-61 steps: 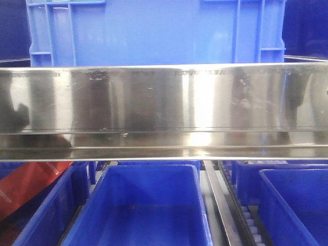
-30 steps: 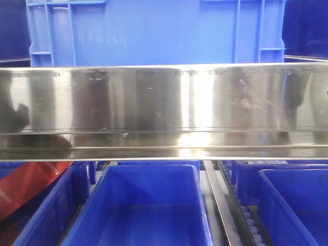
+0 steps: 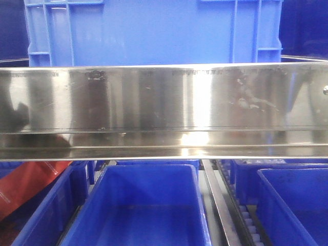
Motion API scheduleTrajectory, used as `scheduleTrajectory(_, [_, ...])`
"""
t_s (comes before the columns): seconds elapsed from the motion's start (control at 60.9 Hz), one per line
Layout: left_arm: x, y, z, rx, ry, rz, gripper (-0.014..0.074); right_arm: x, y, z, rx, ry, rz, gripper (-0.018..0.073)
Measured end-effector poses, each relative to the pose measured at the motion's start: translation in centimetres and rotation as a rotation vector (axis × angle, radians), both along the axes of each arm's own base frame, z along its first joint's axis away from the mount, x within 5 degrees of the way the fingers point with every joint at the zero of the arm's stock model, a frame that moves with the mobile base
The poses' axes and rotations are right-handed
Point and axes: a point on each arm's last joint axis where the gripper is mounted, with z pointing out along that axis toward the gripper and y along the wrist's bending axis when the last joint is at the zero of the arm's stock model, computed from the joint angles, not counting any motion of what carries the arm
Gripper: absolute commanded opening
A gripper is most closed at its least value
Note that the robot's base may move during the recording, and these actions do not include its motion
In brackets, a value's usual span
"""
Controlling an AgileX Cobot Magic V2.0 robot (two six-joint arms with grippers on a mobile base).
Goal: Place cylindrical capacitor in blue bin on shelf
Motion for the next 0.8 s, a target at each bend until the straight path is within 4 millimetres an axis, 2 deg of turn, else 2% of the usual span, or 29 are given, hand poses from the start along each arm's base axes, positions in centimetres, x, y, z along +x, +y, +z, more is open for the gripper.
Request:
scheduleTrajectory(0.411, [0.0, 0.0, 0.0, 0.0, -0.003, 0.0, -0.0111, 0.4, -0.5, -7.8, -0.013, 0.042, -0.082, -0.0134])
scheduleTrajectory(0.805, [0.0, 0.0, 0.0, 0.0, -0.003, 0.002, -0.0111, 0.5, -0.6, -8.0, -0.01, 0.025, -0.086, -0.0134])
